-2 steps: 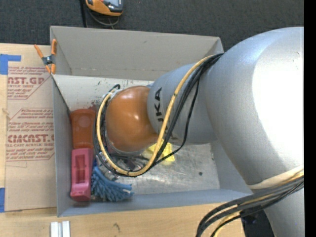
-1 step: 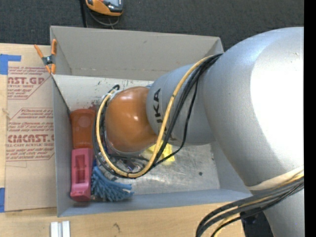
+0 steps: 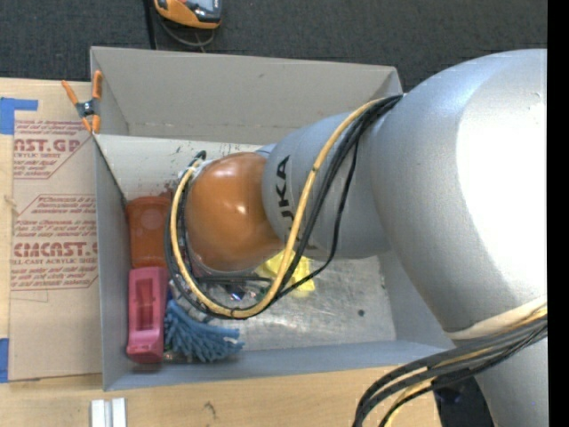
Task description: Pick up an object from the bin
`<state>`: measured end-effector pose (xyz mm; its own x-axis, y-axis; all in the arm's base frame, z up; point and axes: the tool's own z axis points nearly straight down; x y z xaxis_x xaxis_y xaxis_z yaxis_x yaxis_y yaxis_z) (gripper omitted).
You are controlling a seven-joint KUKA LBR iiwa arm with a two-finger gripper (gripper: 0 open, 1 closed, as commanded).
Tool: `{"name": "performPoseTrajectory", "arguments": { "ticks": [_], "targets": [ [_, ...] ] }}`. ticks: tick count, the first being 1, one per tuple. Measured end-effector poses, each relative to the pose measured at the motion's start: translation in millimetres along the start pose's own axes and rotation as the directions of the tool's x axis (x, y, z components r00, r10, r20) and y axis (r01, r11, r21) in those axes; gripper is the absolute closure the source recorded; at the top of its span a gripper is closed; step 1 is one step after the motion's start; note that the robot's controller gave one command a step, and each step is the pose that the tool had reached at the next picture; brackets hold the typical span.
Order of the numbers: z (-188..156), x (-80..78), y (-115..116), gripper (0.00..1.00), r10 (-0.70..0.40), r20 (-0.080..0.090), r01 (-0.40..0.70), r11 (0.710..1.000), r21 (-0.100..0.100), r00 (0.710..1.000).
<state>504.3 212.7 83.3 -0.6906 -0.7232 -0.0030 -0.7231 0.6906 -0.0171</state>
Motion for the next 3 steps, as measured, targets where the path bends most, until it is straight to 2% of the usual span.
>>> {"name": "performPoseTrajectory", "arguments": {
  "ticks": [1, 2, 3],
  "targets": [
    [0.1, -8.5, -39.6, 1.0, -0.307, 0.008, 0.307, 0.952, -0.018, 0.952],
    [8.7, -12.1, -9.9, 0.0, 0.134, -0.048, -0.134, 0.991, 0.017, 0.99],
    [11.9, -11.0, -9.0, 0.0, 0.141, -0.046, -0.14, 0.99, 0.022, 0.989]
  ]
}}
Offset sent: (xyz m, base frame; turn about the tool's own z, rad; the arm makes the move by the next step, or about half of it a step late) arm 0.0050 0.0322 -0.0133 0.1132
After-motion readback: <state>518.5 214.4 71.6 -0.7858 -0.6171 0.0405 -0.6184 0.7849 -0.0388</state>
